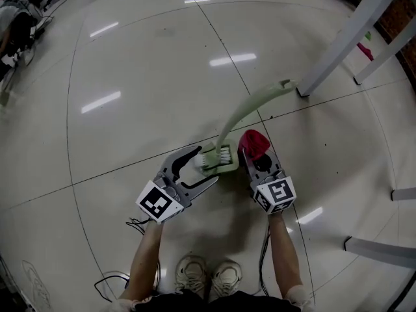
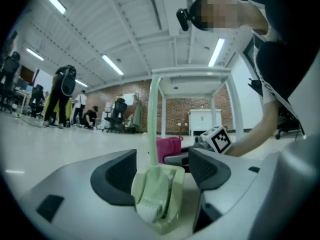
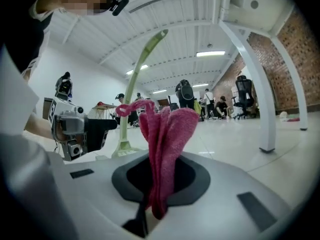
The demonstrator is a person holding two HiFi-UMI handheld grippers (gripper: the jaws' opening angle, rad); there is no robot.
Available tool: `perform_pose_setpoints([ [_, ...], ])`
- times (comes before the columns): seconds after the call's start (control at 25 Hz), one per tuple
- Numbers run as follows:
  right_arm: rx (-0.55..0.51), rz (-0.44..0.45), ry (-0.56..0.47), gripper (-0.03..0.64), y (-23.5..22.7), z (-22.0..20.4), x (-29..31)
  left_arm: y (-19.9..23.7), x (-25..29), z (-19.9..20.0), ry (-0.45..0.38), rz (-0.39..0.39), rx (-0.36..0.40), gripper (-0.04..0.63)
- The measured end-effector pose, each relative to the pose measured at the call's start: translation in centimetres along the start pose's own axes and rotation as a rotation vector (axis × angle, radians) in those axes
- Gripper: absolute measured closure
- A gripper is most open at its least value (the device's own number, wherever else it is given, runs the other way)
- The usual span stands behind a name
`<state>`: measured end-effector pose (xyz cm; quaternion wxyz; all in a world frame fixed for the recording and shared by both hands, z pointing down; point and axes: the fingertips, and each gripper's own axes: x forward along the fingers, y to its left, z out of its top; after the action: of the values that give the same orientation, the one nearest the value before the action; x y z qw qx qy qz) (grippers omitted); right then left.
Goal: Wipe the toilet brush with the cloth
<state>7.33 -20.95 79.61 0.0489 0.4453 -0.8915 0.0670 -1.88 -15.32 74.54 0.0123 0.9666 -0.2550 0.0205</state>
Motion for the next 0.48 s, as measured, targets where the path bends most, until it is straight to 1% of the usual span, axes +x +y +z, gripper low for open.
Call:
perform_pose_setpoints([
  [0.08, 0.035, 0.055, 0.02, 0.586, -0.1, -0.7, 0.8, -0.3, 0.6, -1.5, 0.037, -0.06, -0.024, 0.285],
  [0.16, 0.065, 0.104, 0.034, 0.586, -0.1, -1.1, 1.4, -0.6, 1.2, -2.3, 0.051, -0.09, -0.062, 0.285],
  [0.2, 0.075, 0.125, 0.04, 0.586, 0.0, -1.2, 1.6, -0.7, 1.3, -2.6, 0.058, -0.091, -0.066, 0.285],
  [0.32, 0.092, 0.177, 0.043, 0.586, 0.4, -1.2, 1.6, -1.0, 1.7, -3.8, 0.093, -0.088, -0.046, 0.285],
  [0.4, 0.101, 0.189, 0.038, 0.586, 0.6, -1.1, 1.4, -1.1, 2.0, -4.6, 0.122, -0.098, -0.044, 0.285],
  [0.48, 0.104, 0.188, 0.041, 0.586, 0.8, -1.3, 1.1, -1.4, 2.1, -4.8, 0.133, -0.112, -0.065, 0.285],
])
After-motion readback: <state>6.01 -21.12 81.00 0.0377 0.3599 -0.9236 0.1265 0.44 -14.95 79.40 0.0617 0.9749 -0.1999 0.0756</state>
